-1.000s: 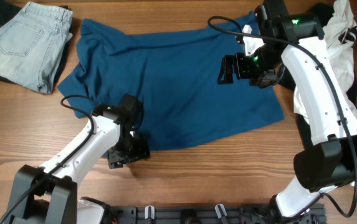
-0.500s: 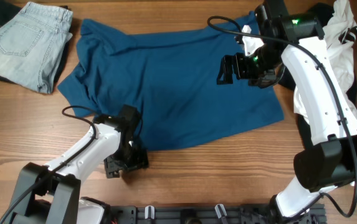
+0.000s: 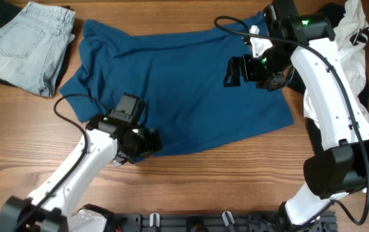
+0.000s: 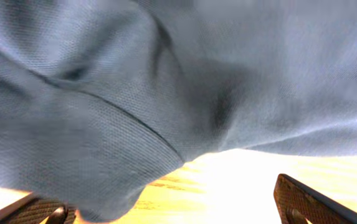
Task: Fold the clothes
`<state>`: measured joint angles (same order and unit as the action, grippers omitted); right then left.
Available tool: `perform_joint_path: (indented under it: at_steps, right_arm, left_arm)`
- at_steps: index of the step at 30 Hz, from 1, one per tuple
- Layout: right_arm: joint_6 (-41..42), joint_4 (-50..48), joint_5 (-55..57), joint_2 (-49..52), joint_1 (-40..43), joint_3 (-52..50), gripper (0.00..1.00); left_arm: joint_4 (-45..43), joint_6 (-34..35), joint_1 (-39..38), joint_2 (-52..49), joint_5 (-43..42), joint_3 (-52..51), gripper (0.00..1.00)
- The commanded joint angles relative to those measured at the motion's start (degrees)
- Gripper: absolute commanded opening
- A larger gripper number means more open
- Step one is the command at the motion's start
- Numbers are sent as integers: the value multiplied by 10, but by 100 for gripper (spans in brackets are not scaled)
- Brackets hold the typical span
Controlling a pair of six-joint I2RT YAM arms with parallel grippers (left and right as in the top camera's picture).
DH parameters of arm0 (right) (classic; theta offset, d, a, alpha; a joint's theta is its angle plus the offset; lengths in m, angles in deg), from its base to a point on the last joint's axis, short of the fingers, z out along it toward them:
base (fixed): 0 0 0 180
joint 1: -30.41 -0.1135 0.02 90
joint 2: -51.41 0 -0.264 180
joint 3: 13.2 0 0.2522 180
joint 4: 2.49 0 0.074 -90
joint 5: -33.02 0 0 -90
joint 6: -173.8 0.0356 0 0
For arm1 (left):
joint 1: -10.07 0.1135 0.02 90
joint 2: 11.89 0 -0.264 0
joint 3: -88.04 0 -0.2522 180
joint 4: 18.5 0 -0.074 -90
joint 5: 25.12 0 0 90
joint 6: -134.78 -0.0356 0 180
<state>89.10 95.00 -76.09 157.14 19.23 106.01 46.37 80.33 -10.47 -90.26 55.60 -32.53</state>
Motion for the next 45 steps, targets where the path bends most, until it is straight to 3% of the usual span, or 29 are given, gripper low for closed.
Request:
perform_joint_path:
  at_steps: [1,10,14,17,18,20,30,35,37,38,40,44,45]
  right_arm:
    - [-12,-1,-11,-16,-2,-1,100]
    - [-13,1,-11,-16,-2,-1,100]
    - [-17,3,-14,-16,-2,-1,100]
    - [-23,4,-20,-16,-2,-1,100]
    - [-23,4,-20,-16,-2,-1,100]
    - [-23,5,-20,-16,-2,-1,100]
    - [-24,11,-24,-16,-2,-1,100]
    - [-24,10,-24,-16,-2,-1,100]
    - [-24,10,-24,-16,-2,-1,100]
    - [-24,11,-24,-16,-2,-1,100]
    - [-24,11,-24,-16,-2,-1,100]
    - [-24,12,-24,-16,-2,-1,100]
    - [-24,12,-24,-16,-2,-1,100]
  left_arm:
    - [22,64,-2,12,27,7,100]
    - [44,74,-2,12,11,7,99]
    - [72,89,-2,12,8,6,88]
    - [80,104,-2,12,8,4,99]
    - [78,113,-2,12,8,4,99]
    - [74,123,-2,12,10,4,88]
    - [40,162,-2,-22,21,-3,94]
    - [24,185,-2,-40,17,-26,89]
    - [18,185,-2,-42,16,-26,74]
    - [16,186,-2,-42,17,-26,54]
    - [9,189,-2,-42,17,-26,34]
    - [-1,189,-2,-42,17,-26,4]
    - [-2,189,-2,-42,19,-26,4]
